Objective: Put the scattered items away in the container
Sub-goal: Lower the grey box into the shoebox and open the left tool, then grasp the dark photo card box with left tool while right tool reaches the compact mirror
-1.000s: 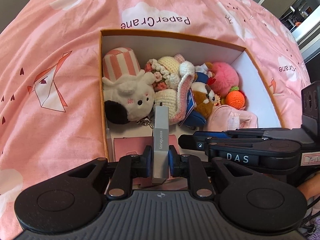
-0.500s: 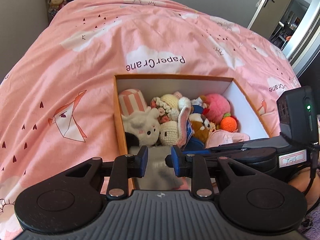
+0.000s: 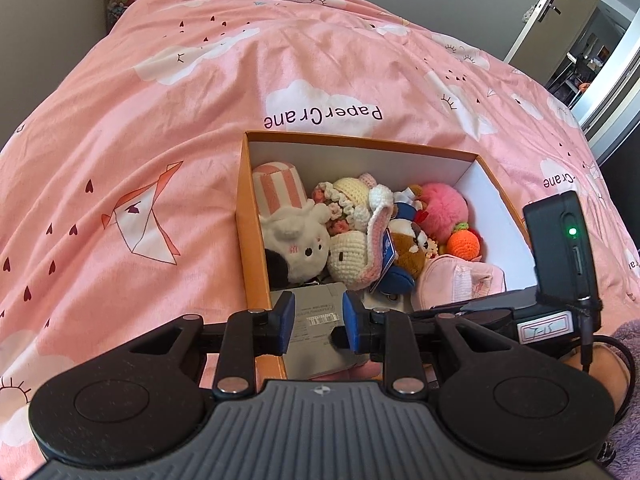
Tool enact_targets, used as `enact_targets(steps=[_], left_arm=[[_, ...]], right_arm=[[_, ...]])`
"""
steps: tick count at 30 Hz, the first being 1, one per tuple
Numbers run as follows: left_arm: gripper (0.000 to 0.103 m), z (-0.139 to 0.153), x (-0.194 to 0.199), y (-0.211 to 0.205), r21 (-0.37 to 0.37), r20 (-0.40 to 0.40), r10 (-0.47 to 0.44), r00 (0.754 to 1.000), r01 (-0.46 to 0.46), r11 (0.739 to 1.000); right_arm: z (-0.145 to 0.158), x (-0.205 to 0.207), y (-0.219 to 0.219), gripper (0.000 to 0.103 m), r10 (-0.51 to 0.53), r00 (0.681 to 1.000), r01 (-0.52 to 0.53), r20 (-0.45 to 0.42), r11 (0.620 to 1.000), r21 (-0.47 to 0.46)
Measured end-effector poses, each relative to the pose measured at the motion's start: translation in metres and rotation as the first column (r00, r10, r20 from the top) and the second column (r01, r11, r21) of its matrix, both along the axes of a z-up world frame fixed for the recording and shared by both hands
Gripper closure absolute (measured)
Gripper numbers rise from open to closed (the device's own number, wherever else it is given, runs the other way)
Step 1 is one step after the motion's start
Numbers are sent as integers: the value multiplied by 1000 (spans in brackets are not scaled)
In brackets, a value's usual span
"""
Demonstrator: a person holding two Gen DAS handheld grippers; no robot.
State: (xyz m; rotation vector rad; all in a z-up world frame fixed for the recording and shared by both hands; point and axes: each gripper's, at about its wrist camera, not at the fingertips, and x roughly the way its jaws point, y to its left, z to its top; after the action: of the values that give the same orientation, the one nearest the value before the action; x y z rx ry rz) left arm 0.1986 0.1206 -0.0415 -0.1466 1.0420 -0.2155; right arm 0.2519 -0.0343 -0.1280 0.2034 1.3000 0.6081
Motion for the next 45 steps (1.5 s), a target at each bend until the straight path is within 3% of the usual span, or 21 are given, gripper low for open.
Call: enact_targets(steps=[9,16,25,30,33,37,45], left_arm=[[74,0,-5,0,-4,-6,2,1000,-2,1000],[74,12,-22,-5,-17,42,-14,999,14,1000],[74,18,-52,-23,31,147,-119,982,116,993],[64,13,-67,-27,42,153,-158,976,154,987],[57,9,-76,-30,50,167,-194,967,189,981],[53,2,-88,-39,98,175,-291,941,277,956],[53,-24,-103,-63,241,141,-485,863,445,862]], right_arm=[[4,-6,-4,72,14,1000,-14,8,1000,28],[38,-29,-27,59,25,987,-40,158,995,93],[74,-77,-67,48,15,932,-78,362,984,160],[75,-111,-87,47,-14,881,-40,473,994,105],[70,-125,-99,47,-52,871,-1,489,994,107],[61,-140,-107,47,-56,863,21,502,997,75],[27,-146,-109,47,-10,908,12,419,1000,-4]])
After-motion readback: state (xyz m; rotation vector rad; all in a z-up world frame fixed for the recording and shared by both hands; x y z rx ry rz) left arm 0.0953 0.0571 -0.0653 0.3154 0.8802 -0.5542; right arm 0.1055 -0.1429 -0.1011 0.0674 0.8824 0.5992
